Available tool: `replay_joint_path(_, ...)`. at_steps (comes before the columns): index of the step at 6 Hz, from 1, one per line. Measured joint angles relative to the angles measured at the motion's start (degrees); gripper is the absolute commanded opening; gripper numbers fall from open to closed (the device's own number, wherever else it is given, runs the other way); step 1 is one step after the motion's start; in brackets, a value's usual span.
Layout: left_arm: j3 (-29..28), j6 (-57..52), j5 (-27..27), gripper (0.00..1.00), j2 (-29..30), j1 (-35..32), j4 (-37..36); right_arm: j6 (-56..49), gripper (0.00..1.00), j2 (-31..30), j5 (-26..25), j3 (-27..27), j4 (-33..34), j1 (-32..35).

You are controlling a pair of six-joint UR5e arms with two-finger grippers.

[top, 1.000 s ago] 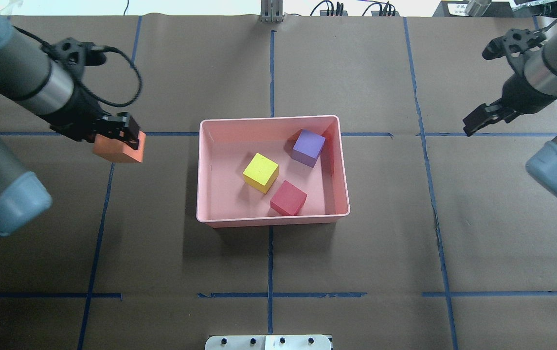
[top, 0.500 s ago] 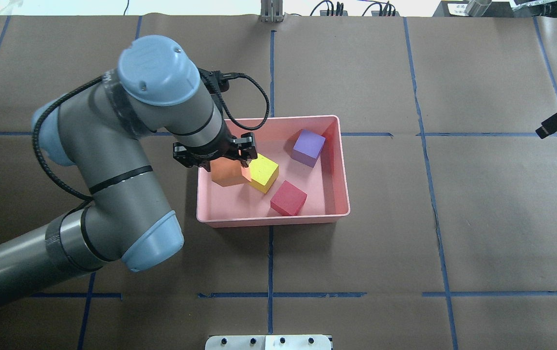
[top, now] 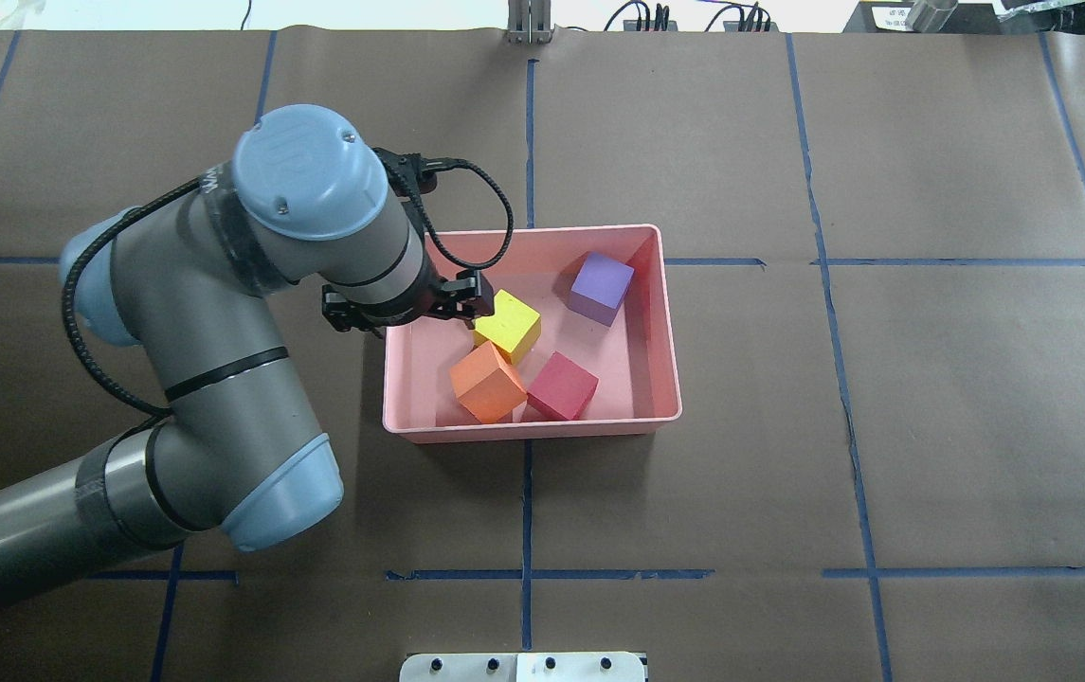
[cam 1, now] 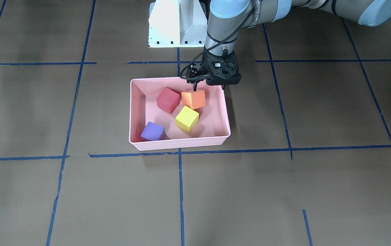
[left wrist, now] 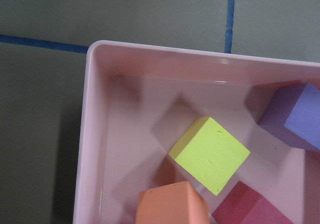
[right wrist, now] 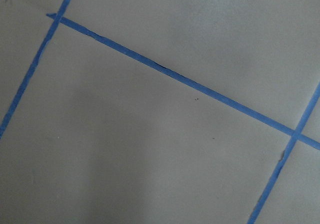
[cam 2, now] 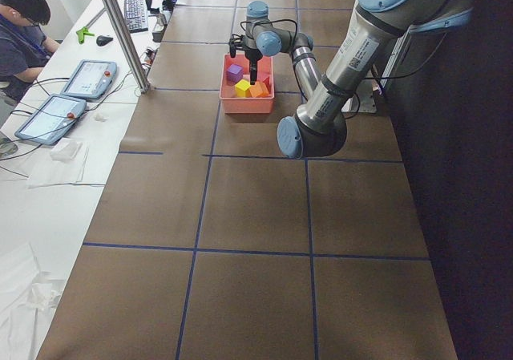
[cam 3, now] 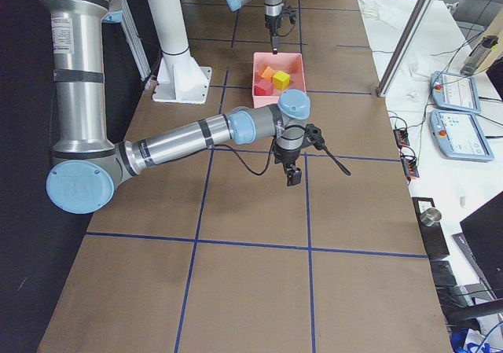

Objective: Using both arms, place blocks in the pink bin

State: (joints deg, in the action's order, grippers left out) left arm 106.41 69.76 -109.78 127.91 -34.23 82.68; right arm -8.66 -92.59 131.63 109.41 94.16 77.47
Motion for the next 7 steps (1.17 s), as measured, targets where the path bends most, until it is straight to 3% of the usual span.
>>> replay_joint_path(2, 5.2, -15.1, -1.2, 1.0, -8.7, -4.8, 0.0, -9.9, 1.0, -5.8, 0.3, -0.4, 0.1, 6.8)
replay_joint_path(3, 6.0, -25.4, -4.4, 1.0, -13.6, -10.3, 0.2, -13.1, 1.0, -8.8, 0.5, -0.7, 0.1, 9.7)
replay_joint_path(7, 3.1, -62.3, -18.1, 1.0, -31.9, -39.5, 0.3, -13.6, 1.0, -13.0, 2.6, -2.8, 0.1, 13.7)
